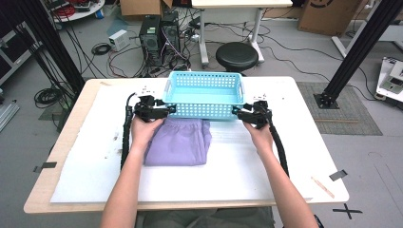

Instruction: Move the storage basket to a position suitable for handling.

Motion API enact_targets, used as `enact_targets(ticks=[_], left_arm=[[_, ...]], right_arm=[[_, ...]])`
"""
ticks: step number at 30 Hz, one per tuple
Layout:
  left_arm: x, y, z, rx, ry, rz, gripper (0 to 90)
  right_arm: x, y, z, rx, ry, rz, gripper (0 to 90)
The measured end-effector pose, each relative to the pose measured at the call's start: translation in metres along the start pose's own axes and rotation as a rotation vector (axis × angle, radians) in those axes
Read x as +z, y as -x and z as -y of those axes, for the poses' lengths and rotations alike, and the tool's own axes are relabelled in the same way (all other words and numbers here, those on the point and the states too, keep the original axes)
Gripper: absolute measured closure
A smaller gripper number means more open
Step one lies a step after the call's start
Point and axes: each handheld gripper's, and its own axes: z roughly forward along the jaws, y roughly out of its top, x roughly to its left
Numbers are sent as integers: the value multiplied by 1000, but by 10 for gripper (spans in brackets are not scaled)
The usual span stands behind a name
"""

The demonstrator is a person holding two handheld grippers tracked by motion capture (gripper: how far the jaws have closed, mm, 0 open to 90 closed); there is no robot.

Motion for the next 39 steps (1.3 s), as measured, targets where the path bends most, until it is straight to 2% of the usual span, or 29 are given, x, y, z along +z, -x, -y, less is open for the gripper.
enact_targets(ticks=[4,7,8,9,11,14,16,17,18,21,26,28,29,32,35,37,39], left_arm=[[-3,1,3,17,1,-19,367],[-9,1,7,13,0,-57,335],[-12,0,9,10,0,-63,306],[-14,-1,9,1,-13,-56,306],[-20,-3,10,-11,-46,-44,285],[-32,1,17,21,-29,-71,281],[-42,4,22,31,-26,-74,281],[-48,5,26,34,-14,-78,281],[-54,8,29,41,3,-84,281],[-73,15,39,62,29,-90,283],[-93,28,56,48,13,-92,283],[-101,33,65,29,10,-92,283],[-105,35,70,19,12,-91,284],[-112,39,82,-19,0,-92,283],[-115,43,90,-19,-31,-115,284],[-116,46,94,-21,-48,-126,284],[-115,48,97,-24,-92,-136,284]], right_arm=[[3,1,1,3,-15,51,305],[1,1,2,14,-31,83,263],[-3,-1,2,-3,-34,109,247],[-3,-1,2,-3,-34,109,247],[-9,-6,4,-41,-27,157,247],[-20,-15,9,-80,13,193,247],[-27,-23,13,-97,41,170,246],[-31,-33,17,-122,53,150,224],[-31,-33,17,-122,53,150,224],[-35,-50,25,-165,50,121,222],[-37,-71,40,-154,46,65,222],[-36,-82,46,-155,25,39,219],[-33,-90,50,-157,-2,13,219],[-25,-106,58,-190,-56,-14,219],[-17,-124,65,-190,-113,-38,215],[-13,-133,67,-186,-128,-48,214],[-10,-138,69,-193,-143,-58,214]])
